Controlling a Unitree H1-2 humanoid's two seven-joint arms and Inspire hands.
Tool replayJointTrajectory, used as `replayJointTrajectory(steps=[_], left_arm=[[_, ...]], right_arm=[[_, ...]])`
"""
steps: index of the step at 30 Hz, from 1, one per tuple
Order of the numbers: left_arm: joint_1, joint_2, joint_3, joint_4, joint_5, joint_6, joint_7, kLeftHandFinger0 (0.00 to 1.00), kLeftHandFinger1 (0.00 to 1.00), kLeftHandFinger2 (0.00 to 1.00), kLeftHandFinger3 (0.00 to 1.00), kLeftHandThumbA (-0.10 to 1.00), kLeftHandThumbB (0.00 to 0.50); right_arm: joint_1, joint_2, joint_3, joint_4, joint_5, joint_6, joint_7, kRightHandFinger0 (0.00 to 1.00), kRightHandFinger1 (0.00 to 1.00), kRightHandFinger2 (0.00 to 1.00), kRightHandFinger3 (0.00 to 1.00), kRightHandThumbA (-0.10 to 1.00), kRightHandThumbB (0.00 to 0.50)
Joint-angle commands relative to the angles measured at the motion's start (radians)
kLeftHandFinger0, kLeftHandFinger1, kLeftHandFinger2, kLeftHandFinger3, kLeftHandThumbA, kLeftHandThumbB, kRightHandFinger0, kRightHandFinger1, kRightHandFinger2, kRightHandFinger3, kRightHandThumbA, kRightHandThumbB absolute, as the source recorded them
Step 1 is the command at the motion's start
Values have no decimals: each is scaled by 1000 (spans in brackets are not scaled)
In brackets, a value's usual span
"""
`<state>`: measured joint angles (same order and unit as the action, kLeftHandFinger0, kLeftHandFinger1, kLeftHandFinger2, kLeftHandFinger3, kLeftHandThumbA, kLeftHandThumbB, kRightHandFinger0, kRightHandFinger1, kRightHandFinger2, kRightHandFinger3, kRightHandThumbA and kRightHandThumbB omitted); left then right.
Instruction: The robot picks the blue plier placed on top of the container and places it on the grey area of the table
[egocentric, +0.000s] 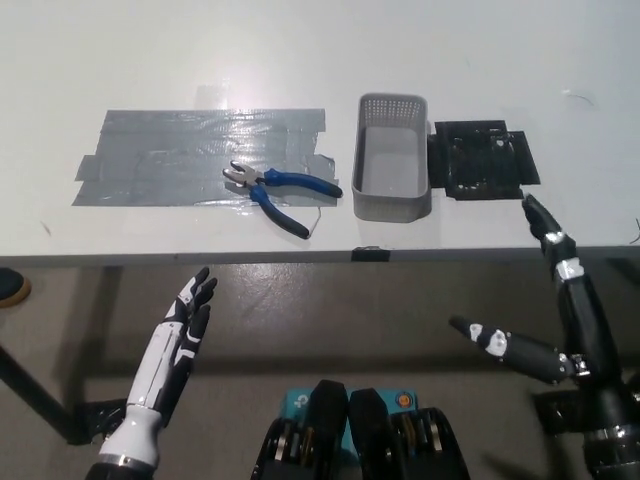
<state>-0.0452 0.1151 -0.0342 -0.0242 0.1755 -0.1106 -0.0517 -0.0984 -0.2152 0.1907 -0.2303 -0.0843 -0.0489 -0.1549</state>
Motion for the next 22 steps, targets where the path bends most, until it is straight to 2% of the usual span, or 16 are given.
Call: replayJointTrajectory(steps=[1, 4, 7, 9, 16, 19, 22], left_arm=[[6, -4, 32, -61, 16, -65, 59, 1000, 1000, 1000, 1000, 1000, 3], [12, -7, 34, -60, 13, -66, 56, 1000, 1000, 1000, 1000, 1000, 5], [25, -11, 36, -65, 10, -63, 53, 1000, 1000, 1000, 1000, 1000, 5], [35, -12, 38, -72, 1, -58, 48, 1000, 1000, 1000, 1000, 1000, 6], [50, -14, 43, -67, 2, -72, 46, 1000, 1000, 1000, 1000, 1000, 3], [55, -14, 44, -65, 4, -69, 46, 1000, 1000, 1000, 1000, 1000, 14], [64, -19, 46, -63, -3, -68, 47, 1000, 1000, 1000, 1000, 1000, 10]], right_arm=[[2, 28, -65, 110, 219, -32, 111, 1000, 1000, 1000, 1000, 949, 70], [7, 14, -81, 106, 227, 4, 138, 1000, 1000, 1000, 1000, 973, 78], [15, 15, -95, 107, 241, 19, 163, 1000, 1000, 1000, 1000, 1000, 47], [22, 17, -98, 105, 252, 33, 184, 1000, 1000, 1000, 1000, 1000, 59], [30, 18, -91, 121, 221, 27, 209, 1000, 1000, 1000, 1000, 1000, 50], [37, 22, -90, 115, 219, 33, 217, 1000, 1000, 1000, 1000, 1000, 22], [42, 22, -88, 115, 211, 31, 225, 1000, 1000, 1000, 1000, 1000, 23]])
